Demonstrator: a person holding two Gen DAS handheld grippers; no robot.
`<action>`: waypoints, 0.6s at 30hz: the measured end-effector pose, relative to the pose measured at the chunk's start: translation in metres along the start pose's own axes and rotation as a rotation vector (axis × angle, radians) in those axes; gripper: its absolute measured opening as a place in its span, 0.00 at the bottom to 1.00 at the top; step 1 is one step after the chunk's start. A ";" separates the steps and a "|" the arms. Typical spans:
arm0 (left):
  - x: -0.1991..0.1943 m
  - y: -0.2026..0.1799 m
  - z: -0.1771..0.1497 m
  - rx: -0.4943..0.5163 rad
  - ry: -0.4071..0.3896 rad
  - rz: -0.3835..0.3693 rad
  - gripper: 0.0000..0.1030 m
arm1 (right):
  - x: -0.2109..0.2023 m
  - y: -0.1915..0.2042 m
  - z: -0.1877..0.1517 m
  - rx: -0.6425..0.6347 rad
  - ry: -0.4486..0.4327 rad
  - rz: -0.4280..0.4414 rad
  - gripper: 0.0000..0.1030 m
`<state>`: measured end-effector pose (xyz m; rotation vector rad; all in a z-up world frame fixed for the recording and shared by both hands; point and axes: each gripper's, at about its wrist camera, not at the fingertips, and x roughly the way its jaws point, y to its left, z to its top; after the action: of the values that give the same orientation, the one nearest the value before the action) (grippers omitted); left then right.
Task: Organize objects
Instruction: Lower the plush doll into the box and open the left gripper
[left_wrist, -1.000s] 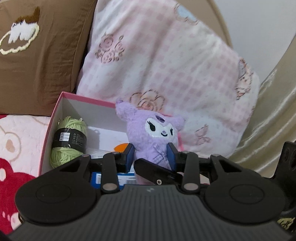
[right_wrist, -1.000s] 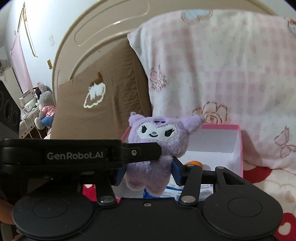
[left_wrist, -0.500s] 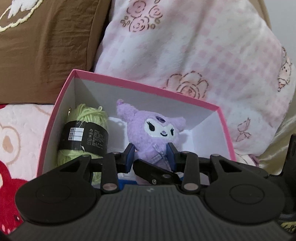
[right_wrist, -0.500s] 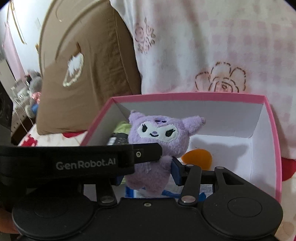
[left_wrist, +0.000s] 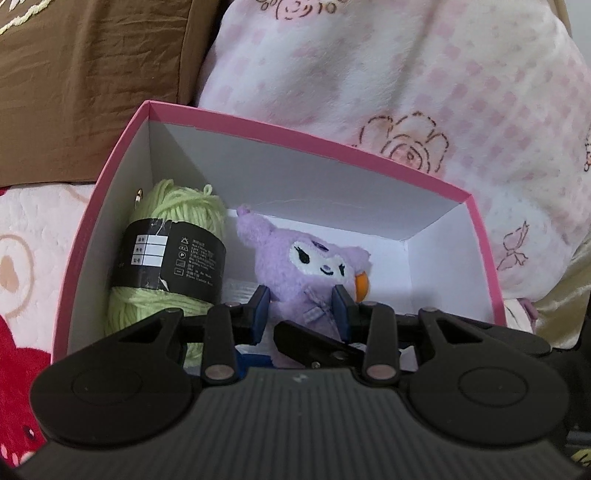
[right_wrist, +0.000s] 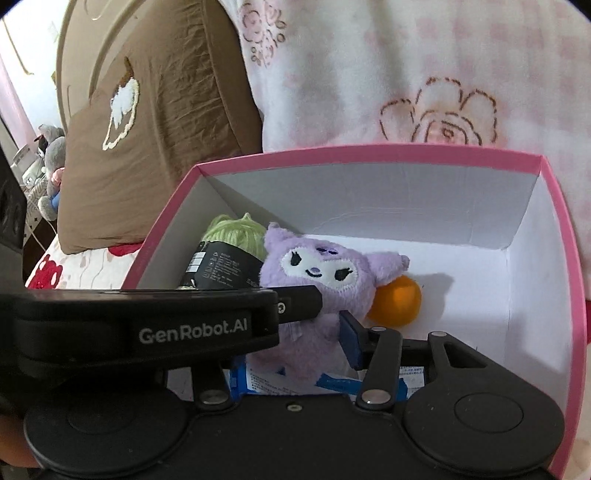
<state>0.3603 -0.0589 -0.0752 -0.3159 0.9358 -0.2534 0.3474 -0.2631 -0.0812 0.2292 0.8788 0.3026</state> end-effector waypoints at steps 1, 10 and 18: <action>-0.002 -0.002 0.000 0.007 -0.005 0.009 0.34 | 0.000 -0.001 0.000 0.000 0.001 0.000 0.52; -0.007 -0.011 0.004 0.052 0.027 0.030 0.31 | 0.005 0.000 -0.001 -0.016 -0.008 -0.034 0.49; 0.008 -0.013 0.004 0.058 0.048 0.048 0.22 | -0.002 -0.010 -0.002 0.046 0.040 0.026 0.45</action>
<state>0.3676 -0.0734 -0.0741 -0.2340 0.9806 -0.2443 0.3464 -0.2727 -0.0841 0.2785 0.9236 0.3122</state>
